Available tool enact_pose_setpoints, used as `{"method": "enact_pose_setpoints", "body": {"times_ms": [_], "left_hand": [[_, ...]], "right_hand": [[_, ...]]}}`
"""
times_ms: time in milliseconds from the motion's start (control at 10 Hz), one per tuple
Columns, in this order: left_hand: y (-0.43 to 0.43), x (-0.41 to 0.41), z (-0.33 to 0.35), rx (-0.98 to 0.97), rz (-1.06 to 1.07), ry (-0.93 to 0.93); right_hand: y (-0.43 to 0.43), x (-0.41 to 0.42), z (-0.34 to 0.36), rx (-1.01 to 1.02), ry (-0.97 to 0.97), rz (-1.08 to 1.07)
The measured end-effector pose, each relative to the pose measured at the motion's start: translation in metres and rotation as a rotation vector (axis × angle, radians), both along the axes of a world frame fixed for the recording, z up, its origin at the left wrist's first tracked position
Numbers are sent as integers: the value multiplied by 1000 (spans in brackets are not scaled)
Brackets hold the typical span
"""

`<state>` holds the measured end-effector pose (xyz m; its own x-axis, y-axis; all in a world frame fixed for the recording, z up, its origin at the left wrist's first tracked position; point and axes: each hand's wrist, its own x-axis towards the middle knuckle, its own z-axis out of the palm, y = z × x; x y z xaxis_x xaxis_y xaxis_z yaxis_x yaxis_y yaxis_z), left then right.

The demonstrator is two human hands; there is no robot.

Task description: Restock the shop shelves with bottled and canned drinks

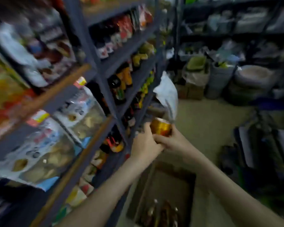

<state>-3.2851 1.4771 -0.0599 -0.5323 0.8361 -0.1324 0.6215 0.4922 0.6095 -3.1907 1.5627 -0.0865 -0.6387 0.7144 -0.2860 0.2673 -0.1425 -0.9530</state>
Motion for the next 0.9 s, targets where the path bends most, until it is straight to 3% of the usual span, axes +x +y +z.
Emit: {"method": "enact_pose_setpoints", "body": {"times_ms": [300,500,700,800,900], "left_hand": [[-8,54,-433,-592,-374,-328],[-66,34,-646,-708,-454,-146],[-101,11,-743,-902,-494,-38],[-114,11,-746,-1064,-479,-93],[-108,11,-720,-1019,-461,-116]], "right_hand": [[-61,85,-433,-429,-548,-303],[-121,80,-646,-523,-729,-306],[-154,65,-755,-472,-812,-219],[-166,66,-762,-497,-835,-152],[-165,64,-744,-485,-833,-110]]}}
